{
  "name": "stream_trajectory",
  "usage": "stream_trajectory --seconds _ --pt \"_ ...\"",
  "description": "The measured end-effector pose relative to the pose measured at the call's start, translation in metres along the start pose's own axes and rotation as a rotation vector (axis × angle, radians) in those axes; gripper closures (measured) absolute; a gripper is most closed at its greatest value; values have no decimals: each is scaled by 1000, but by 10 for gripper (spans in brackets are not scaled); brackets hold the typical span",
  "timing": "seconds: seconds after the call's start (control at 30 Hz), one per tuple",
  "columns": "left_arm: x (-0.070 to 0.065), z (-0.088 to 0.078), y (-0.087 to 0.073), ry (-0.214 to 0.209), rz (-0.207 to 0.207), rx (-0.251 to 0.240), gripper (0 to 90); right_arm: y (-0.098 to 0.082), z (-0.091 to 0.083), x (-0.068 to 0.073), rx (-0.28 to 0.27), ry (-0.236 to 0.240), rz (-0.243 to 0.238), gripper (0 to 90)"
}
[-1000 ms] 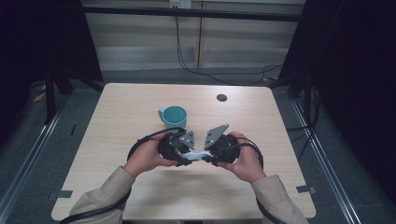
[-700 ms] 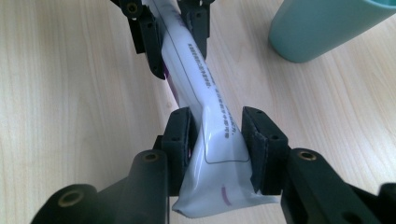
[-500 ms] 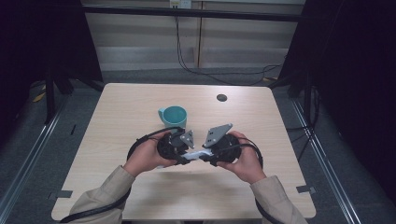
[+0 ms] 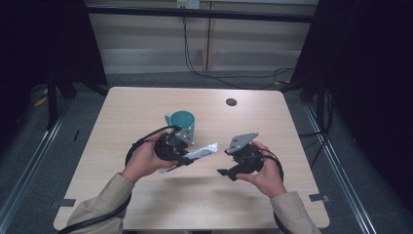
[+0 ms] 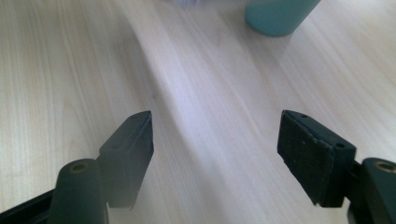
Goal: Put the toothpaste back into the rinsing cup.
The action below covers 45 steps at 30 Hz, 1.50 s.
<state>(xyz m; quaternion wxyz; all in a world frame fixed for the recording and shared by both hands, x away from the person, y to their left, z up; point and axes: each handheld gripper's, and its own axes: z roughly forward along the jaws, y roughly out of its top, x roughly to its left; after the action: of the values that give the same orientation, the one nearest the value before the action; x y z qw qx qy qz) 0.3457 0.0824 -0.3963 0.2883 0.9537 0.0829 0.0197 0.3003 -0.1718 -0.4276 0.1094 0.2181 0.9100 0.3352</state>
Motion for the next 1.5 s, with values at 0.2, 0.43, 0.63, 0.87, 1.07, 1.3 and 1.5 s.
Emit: stream_trajectory --seconds 0.2,0.43,0.63,0.87,1.07,1.3,1.5 --pt "4 -5 -3 14 -32 -53 732 -22 12 1 42 -2 47 216" --pt "8 -8 -5 22 -59 -113 732 -37 22 4 71 -1 87 171" --pt "10 -11 -8 28 -87 -160 732 -48 28 6 61 -1 109 165" --pt "13 -14 -9 39 -107 -206 732 -59 32 5 49 4 157 152" --pt "15 -15 -10 52 -127 -243 732 -67 33 5 42 7 175 151" --pt "18 -18 -11 91 -147 -295 732 -70 34 6 35 -9 165 146" --pt "22 -22 -13 120 -181 -348 732 -75 34 8 1 -28 157 123"
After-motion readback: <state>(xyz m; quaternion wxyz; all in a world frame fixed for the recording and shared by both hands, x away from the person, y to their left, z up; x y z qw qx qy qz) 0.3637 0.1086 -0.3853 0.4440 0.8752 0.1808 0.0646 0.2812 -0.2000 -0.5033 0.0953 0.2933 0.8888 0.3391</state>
